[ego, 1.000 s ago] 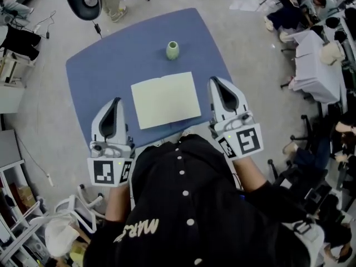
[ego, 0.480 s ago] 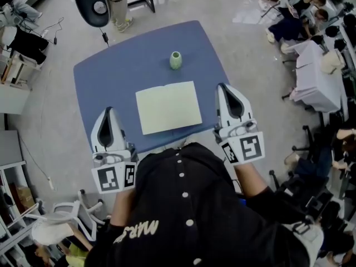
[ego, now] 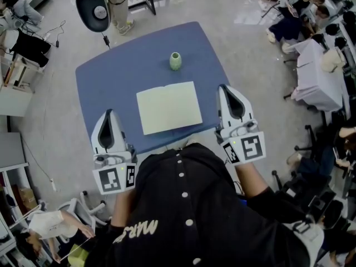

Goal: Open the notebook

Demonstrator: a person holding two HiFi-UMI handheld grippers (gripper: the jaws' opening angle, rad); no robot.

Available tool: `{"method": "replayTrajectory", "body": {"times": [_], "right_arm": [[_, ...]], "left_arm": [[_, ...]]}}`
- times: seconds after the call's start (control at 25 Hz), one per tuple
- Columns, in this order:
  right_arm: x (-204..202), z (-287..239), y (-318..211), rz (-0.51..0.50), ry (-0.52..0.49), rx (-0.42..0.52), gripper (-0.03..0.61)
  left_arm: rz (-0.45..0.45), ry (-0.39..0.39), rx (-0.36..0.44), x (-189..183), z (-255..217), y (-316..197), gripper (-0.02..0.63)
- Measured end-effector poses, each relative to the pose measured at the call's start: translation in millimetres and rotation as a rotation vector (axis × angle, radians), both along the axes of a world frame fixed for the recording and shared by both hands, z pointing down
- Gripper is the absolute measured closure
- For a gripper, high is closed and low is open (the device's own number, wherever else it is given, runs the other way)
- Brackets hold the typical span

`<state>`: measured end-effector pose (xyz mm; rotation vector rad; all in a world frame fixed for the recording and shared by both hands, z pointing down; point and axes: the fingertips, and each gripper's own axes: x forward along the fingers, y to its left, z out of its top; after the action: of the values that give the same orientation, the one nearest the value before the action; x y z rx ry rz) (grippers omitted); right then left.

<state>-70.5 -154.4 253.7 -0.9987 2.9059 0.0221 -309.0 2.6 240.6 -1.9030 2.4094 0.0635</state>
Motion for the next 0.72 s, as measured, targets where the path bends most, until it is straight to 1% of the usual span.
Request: {"method": "replayTrajectory", "body": {"times": [0.12,0.32,0.48,0.72], "right_arm": [[2,4,0,0.006,0.006,-0.004,0.578],[0,9,0,0.008,0.01,-0.011,0.578],[-2,13,-1,0.008,0.013,-0.007,0.578],[-5,14,-8,0.009,0.015,-0.01,0.578]], "left_arm": [[0.014,-0.011,-0.007,7,3,-1,0.611],[0.037,0.007,0.01,9,4,-1,0.611],[0.032,-0.004,-0.004,7,6,-2,0.611],[0.033,-0.001,-0.013,6,8,-9,0.611]]}}
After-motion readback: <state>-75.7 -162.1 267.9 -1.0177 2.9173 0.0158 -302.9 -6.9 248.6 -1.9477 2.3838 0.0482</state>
